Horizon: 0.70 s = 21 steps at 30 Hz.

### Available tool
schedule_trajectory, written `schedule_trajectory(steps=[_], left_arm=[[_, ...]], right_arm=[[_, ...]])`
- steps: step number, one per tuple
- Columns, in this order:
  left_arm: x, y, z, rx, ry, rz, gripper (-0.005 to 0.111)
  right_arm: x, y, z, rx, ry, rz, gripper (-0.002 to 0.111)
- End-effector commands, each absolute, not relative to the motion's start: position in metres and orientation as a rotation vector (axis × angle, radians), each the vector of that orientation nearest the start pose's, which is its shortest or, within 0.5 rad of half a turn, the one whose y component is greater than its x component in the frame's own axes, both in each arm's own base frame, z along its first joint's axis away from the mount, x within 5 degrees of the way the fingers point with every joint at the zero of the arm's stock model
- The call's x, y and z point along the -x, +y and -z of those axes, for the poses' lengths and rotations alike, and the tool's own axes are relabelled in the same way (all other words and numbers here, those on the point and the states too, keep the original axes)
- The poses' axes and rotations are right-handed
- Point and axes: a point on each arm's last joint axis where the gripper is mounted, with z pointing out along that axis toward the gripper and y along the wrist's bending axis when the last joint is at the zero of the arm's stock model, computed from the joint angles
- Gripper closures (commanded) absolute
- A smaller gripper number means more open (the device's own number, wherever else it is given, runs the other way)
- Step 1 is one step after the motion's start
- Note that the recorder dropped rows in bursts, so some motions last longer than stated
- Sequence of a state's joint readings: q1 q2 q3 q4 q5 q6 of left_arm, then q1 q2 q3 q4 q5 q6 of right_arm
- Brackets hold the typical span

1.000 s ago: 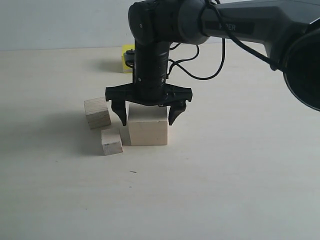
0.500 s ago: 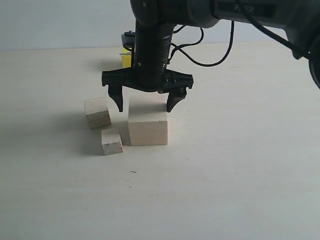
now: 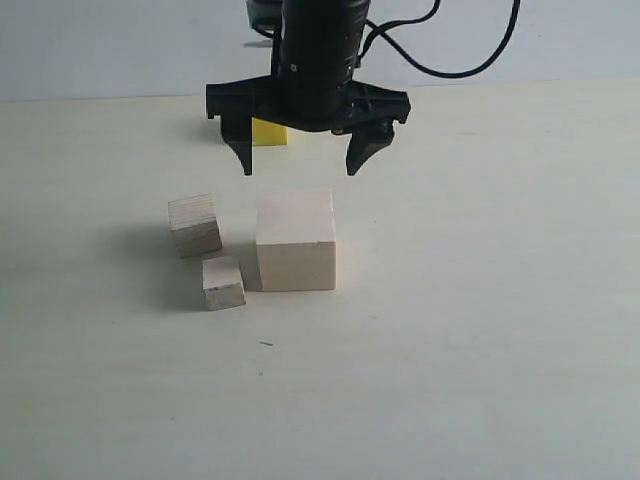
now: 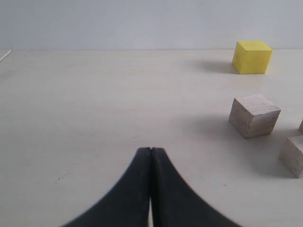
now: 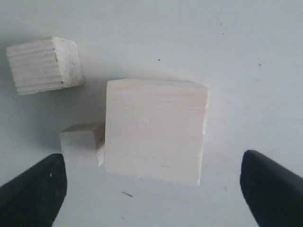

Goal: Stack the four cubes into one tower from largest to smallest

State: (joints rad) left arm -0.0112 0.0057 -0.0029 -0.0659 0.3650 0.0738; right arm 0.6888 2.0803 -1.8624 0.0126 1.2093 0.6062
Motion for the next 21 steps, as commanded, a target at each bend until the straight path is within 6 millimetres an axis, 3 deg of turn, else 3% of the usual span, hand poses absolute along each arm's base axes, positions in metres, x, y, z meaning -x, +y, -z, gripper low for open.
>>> schedule_trajectory(steps=[1,6,10,21], left_arm=[[-0.053,-0.003,-0.181,-0.039,1.836,0.027,0.107],[-0.053,-0.003,-0.181,-0.039,1.836,0.027,0.107],[-0.053,-0.003,-0.181,-0.039,1.836,0.027,0.107],[-0.053,-0.003,-0.181,-0.039,1.836,0.027,0.107]], right_arm=[[-0.337,0.275,-0.279,0.201,2.886,-0.23,0.027],[-0.331,0.27,-0.301,0.363,2.817,-0.241,0.066],[-0.325,0.265,-0.317,0.479,2.757,-0.245,0.086],[-0.308,0.25,-0.362,0.679,2.588,-0.25,0.089]])
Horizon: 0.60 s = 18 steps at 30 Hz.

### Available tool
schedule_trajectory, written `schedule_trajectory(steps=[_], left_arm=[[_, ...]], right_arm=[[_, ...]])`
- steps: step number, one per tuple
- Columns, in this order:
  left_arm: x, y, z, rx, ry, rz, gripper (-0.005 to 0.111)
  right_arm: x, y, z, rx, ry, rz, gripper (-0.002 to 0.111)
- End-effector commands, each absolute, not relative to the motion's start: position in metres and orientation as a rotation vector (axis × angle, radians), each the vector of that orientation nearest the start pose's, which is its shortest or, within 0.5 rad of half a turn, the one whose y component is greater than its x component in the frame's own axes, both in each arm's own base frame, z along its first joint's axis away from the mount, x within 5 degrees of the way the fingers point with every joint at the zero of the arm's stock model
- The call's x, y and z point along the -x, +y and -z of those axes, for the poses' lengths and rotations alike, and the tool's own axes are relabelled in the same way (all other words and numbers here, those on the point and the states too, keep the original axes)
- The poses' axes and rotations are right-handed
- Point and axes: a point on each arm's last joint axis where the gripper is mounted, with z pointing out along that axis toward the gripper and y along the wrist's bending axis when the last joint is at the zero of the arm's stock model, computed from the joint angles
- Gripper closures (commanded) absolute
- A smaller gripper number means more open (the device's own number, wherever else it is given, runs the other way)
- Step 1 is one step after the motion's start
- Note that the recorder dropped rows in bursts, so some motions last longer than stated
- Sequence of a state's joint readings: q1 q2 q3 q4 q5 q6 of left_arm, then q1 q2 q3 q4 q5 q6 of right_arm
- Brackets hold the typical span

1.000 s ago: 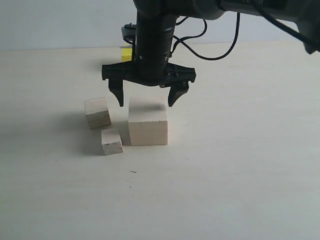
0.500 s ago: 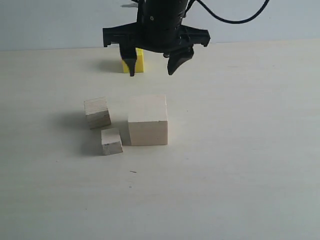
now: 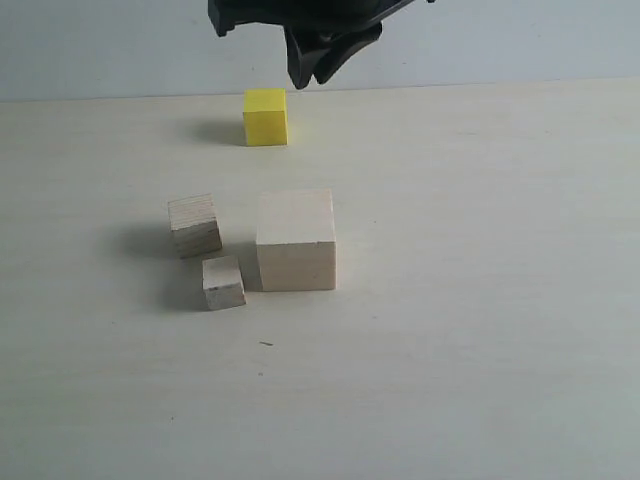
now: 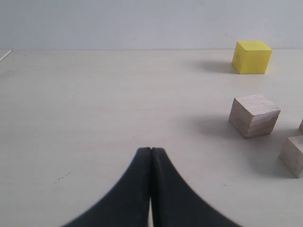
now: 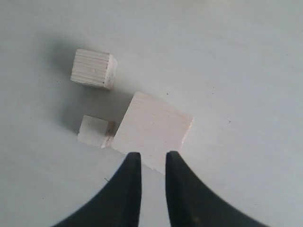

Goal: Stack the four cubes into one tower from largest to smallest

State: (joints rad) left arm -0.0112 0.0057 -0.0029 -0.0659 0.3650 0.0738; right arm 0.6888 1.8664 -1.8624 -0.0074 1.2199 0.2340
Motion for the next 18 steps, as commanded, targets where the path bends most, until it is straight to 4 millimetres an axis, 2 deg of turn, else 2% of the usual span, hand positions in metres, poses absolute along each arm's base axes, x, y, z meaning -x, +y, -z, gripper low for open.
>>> schedule_trajectory(steps=[1,3,6,9,13,18], left_arm=[[-0.053,-0.003,-0.181,-0.039,1.836,0.027,0.107],[-0.053,-0.003,-0.181,-0.039,1.836,0.027,0.107],[-0.053,-0.003,-0.181,-0.039,1.836,0.027,0.107],[-0.053,-0.003,-0.181,-0.039,1.836,0.027,0.107],[-0.053,-0.003,-0.181,-0.039,1.836,0.027,0.107],[-0.054,-0.003,-0.183,-0.018,1.818,0.049,0.107]], right_arm=[[-0.307,0.248,-0.365,0.678,2.574,-0.235,0.091],[-0.306,0.242,-0.373,0.669,2.543,-0.192,0.096],[-0.301,0.232,-0.389,0.654,2.479,-0.156,0.108],[-0.291,0.22,-0.411,0.628,2.356,-0.168,0.108],[-0.264,0.198,-0.431,0.612,2.232,-0.215,0.108],[-0.222,0.167,-0.436,0.605,2.024,-0.301,0.108]])
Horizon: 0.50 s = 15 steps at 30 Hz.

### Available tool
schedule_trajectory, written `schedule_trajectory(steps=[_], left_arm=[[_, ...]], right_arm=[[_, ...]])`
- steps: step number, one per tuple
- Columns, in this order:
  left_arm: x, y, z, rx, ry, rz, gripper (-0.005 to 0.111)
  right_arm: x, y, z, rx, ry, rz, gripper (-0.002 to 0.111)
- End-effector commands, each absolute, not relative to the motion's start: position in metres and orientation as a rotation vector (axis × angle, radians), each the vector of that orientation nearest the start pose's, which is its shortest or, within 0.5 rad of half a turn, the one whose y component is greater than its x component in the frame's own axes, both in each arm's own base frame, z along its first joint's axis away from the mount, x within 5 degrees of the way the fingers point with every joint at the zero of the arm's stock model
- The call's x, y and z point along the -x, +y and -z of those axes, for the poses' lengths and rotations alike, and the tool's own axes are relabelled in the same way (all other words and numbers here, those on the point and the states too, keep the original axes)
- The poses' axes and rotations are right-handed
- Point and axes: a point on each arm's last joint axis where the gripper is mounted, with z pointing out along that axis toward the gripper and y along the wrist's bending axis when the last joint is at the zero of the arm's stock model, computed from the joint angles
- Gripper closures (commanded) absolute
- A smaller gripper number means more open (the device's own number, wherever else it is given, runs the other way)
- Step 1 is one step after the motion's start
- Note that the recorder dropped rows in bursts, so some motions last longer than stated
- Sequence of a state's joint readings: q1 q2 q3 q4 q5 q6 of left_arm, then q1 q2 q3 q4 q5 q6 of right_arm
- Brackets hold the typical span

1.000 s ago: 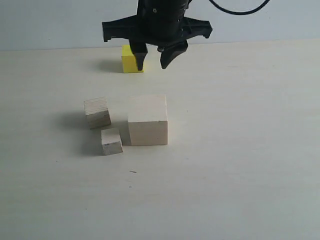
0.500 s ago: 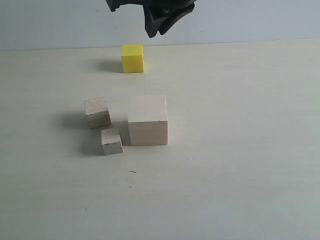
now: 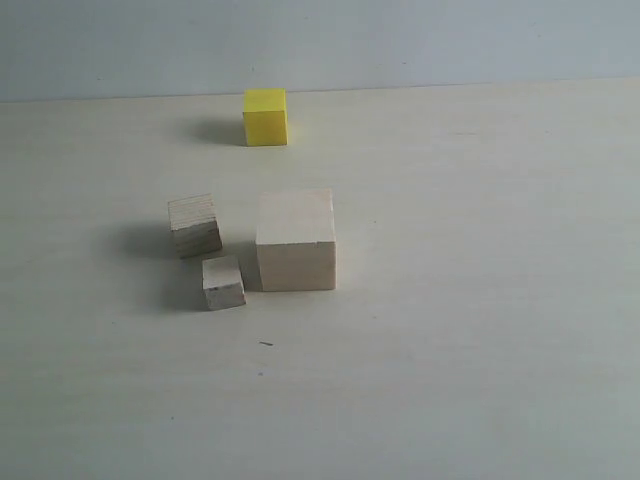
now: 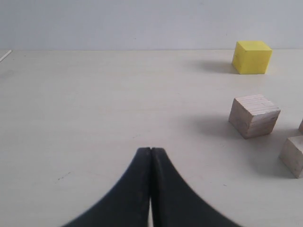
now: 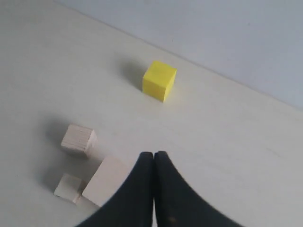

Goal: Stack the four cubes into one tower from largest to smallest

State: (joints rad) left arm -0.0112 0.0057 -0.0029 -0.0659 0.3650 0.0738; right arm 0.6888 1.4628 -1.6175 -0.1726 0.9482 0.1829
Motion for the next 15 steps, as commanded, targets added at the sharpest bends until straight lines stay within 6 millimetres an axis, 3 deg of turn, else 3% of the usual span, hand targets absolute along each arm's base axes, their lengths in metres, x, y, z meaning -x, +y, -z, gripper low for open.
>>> schedule_trajectory(steps=[1,6,15], left_arm=[[-0.054,-0.004,-0.184,0.015,1.805,0.085,0.107],[-0.055,-0.006,-0.193,0.132,1.701,0.229,0.107],[-0.056,-0.001,-0.214,0.153,1.469,0.19,0.107]], right_arm=[[-0.213,0.16,-0.434,0.609,1.994,-0.309,0.108],[-0.177,0.132,-0.416,0.612,1.972,-0.323,0.108],[-0.14,0.104,-0.4,0.598,1.997,-0.356,0.108]])
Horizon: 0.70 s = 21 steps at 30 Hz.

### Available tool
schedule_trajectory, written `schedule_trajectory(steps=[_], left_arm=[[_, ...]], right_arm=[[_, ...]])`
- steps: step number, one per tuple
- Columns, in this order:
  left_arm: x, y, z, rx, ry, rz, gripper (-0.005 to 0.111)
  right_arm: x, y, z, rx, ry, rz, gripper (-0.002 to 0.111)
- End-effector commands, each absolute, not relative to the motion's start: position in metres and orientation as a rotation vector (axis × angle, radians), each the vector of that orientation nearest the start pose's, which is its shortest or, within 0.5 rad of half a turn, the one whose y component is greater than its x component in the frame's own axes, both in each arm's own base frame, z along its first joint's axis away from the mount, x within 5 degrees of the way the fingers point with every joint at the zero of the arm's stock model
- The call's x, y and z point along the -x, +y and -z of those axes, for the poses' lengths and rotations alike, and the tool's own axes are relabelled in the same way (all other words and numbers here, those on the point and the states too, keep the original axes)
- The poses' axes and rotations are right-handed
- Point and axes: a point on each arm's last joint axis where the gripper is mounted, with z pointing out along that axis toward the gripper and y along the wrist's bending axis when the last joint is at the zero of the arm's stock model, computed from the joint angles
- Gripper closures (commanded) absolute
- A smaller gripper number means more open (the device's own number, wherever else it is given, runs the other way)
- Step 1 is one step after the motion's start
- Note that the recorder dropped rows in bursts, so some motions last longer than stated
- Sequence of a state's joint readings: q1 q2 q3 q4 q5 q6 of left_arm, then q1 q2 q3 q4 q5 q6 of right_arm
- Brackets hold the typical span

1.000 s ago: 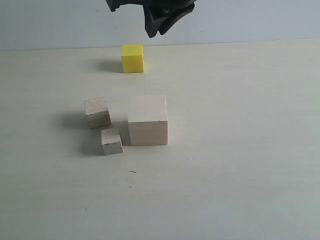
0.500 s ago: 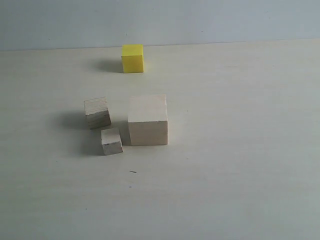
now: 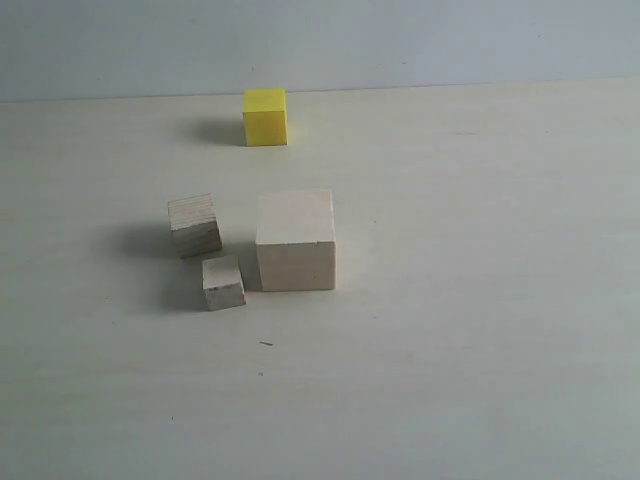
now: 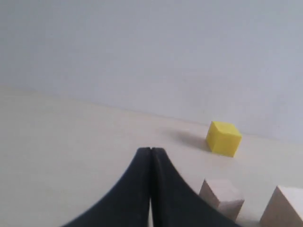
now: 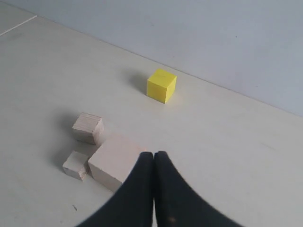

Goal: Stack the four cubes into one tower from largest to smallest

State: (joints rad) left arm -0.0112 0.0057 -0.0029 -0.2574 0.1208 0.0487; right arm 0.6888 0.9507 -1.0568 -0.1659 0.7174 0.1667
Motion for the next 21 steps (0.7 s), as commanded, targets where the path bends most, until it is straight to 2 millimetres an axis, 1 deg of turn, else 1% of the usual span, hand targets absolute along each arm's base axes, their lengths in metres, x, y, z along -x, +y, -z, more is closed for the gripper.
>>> schedule_trajectory(steps=[1,3,5,7,9,11,14,16,18,20,21], left_arm=[[-0.056,0.0,-0.216,0.154,1.449,0.186,0.107],[-0.055,0.001,-0.222,0.111,1.387,0.118,0.107],[-0.054,0.002,-0.224,0.109,1.356,0.105,0.107],[-0.054,0.002,-0.227,0.107,1.355,0.106,0.107],[-0.055,0.001,-0.236,0.104,1.371,0.113,0.107],[-0.06,0.001,-0.247,0.103,1.404,0.114,0.107],[-0.072,0.0,-0.275,0.094,1.442,0.11,0.107],[-0.084,-0.001,-0.297,0.044,1.499,0.073,0.107],[-0.098,-0.003,-0.317,-0.017,1.562,0.032,0.107],[-0.118,-0.004,-0.335,-0.06,1.624,0.009,0.107],[-0.128,-0.005,-0.348,-0.075,1.644,0.005,0.107]], right_arm=[[-0.137,0.102,-0.401,0.592,1.991,-0.37,0.108],[-0.134,0.1,-0.404,0.584,1.979,-0.386,0.108],[-0.132,0.098,-0.405,0.581,1.971,-0.388,0.108],[-0.129,0.097,-0.406,0.579,1.968,-0.39,0.108],[-0.129,0.096,-0.405,0.579,1.98,-0.391,0.108],[-0.128,0.096,-0.404,0.58,1.998,-0.395,0.108],[-0.126,0.096,-0.404,0.577,2.006,-0.41,0.108],[-0.124,0.095,-0.405,0.571,1.996,-0.423,0.108],[-0.122,0.093,-0.407,0.568,1.986,-0.427,0.108],[-0.119,0.091,-0.409,0.564,1.973,-0.431,0.108],[-0.118,0.09,-0.41,0.561,1.967,-0.434,0.108]])
